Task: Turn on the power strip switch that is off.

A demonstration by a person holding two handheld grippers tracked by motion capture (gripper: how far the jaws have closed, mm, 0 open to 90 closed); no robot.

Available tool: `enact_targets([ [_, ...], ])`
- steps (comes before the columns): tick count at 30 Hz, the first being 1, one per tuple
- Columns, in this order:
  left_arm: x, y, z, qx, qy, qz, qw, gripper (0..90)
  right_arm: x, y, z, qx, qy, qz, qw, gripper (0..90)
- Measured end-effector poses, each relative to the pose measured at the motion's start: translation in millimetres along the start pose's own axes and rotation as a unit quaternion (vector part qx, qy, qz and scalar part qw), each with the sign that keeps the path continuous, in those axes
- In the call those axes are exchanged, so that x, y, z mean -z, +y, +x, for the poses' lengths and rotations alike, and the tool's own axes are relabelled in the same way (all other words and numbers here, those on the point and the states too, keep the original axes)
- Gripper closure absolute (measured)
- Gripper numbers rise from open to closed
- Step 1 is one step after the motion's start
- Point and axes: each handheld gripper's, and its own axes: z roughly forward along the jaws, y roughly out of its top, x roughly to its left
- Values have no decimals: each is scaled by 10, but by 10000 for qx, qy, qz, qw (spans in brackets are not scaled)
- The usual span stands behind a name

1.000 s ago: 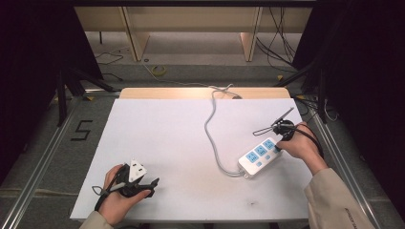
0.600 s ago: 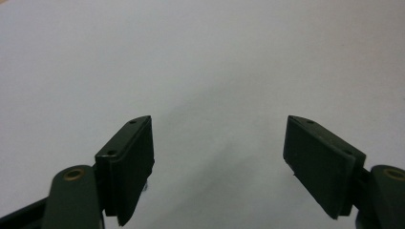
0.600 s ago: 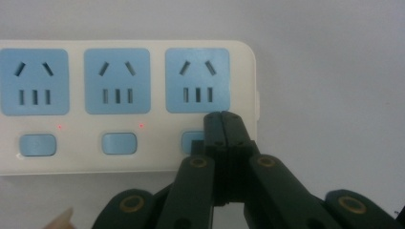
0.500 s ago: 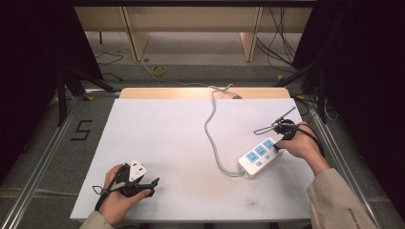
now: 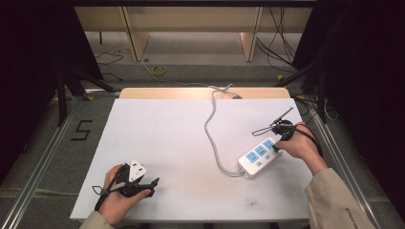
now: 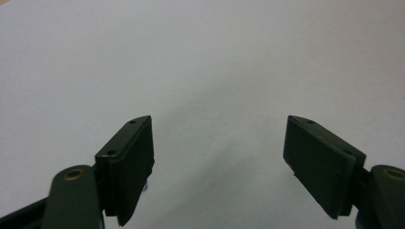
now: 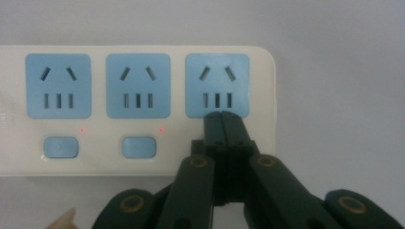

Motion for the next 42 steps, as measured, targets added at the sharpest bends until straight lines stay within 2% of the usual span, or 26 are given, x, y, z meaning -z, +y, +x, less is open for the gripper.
enact_targets([
  [12, 1, -1, -1, -4, 4, -3, 10000, 255, -14, 0, -9, -76, 50, 37, 10000, 900],
  [22, -2, -4, 1, -5, 5, -9, 10000, 255, -23, -2, 3, -30, -1, 24, 10000, 900],
  [42, -3, -5, 0, 1, 4, -5, 10000, 255, -11, -15, 25, -46, 17, -150, 9999, 900],
])
